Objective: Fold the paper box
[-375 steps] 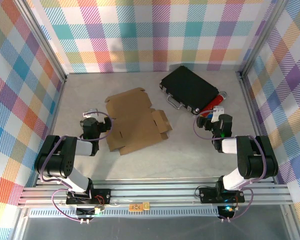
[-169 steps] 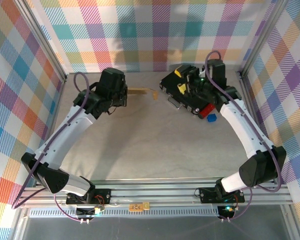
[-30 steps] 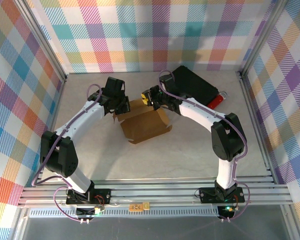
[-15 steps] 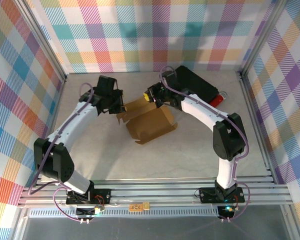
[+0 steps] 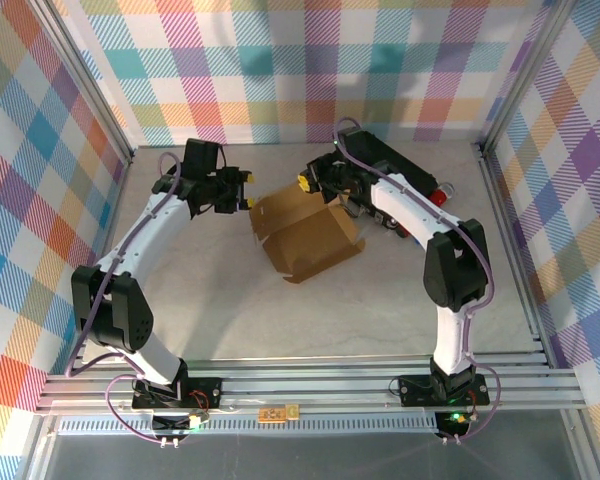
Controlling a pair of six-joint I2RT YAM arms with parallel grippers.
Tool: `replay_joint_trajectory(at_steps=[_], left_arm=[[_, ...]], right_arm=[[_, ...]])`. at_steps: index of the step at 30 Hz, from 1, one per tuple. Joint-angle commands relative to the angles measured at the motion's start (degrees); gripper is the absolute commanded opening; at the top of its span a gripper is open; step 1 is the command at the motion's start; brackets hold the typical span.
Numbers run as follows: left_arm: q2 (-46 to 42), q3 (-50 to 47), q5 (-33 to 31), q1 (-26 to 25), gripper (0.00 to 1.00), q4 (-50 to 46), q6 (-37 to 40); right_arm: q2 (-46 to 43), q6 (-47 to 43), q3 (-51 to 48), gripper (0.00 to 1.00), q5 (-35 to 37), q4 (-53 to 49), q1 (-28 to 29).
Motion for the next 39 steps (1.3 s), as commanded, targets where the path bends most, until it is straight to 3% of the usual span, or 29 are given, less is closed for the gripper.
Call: replay_joint_trajectory(at_steps=[1,9,16,23,39], left_arm=[[-0.3,2.3,2.4,-0.6,0.41,-1.2,2.3],[-0.9,8.1,1.1,-0.6,0.47,-15.2,8.9],[0.1,11.9,1.3,-0.7,0.48,-17.8,10.5],[1.7,17.5,2.9,-1.3,0.48,-19.7,11.5],[3.0,22.2,3.9,-6.1,0.48,-20.9,10.1]], right_arm=[[1.0,-0.6,2.1,0.0,-1.8,-1.3,0.3],[2.1,-0.1,5.2,0.0,-2.4,-4.4,-0.2],[4.0,1.7,16.4,0.0,-4.4,-25.6,-0.7],[3.1,2.0,21.9,0.0,-3.5,-32.7,-1.3],[-0.4,3.7,25.2,0.0,-3.0,-32.1,-4.3]])
